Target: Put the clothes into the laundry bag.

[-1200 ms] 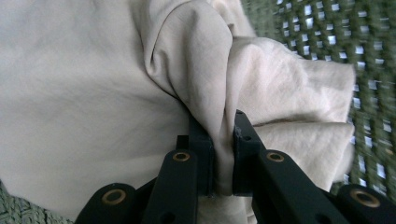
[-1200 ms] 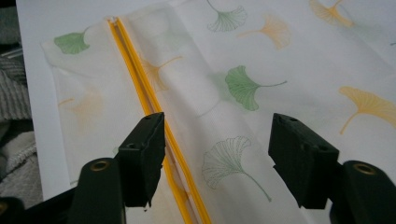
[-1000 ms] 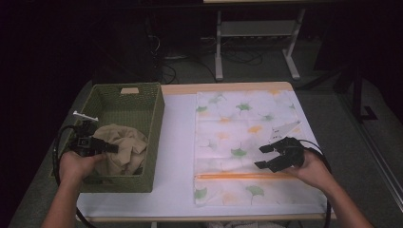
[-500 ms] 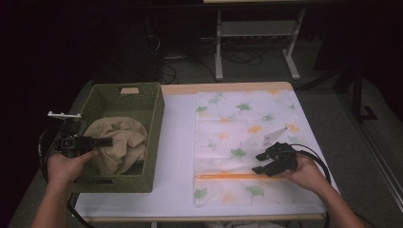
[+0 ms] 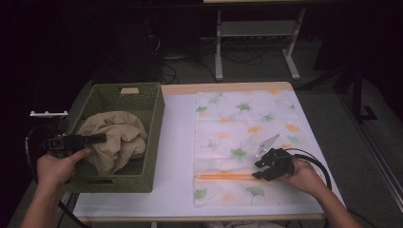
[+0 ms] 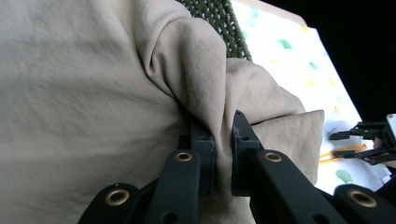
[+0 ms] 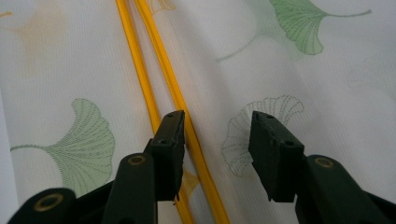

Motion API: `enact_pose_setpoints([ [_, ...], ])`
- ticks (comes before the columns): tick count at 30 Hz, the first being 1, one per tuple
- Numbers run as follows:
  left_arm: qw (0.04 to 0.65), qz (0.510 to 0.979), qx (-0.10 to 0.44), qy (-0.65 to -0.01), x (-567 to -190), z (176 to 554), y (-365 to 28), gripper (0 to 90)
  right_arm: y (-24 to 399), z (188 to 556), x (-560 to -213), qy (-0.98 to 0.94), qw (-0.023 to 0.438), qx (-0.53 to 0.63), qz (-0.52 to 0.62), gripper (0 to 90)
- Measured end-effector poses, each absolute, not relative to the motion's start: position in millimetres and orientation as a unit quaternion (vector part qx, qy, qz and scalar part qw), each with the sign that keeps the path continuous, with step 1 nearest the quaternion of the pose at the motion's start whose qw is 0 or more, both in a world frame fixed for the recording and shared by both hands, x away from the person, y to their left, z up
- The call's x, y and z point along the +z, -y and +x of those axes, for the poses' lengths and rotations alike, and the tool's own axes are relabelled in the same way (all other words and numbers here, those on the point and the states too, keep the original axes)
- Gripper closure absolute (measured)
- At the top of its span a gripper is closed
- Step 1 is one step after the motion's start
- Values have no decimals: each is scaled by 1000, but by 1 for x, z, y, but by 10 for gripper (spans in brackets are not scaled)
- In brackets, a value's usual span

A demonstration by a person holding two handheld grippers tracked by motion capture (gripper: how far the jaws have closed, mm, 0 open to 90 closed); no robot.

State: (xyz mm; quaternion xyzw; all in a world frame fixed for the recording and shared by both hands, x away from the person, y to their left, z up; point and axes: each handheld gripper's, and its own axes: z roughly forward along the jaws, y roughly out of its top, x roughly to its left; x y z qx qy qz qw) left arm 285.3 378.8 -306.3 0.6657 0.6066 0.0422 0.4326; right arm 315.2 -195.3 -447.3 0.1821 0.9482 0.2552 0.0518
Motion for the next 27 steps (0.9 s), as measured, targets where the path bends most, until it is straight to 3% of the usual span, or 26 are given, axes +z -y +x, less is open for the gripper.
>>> enact_pose_setpoints([
  [11, 450, 661, 44, -599, -302, 276, -383, 836, 193, 323, -450, -946, 61, 278, 156, 854],
  [27, 473, 664, 52, -577, -284, 269, -380, 838, 208, 332, -415, -920, 40, 333, 202, 882],
])
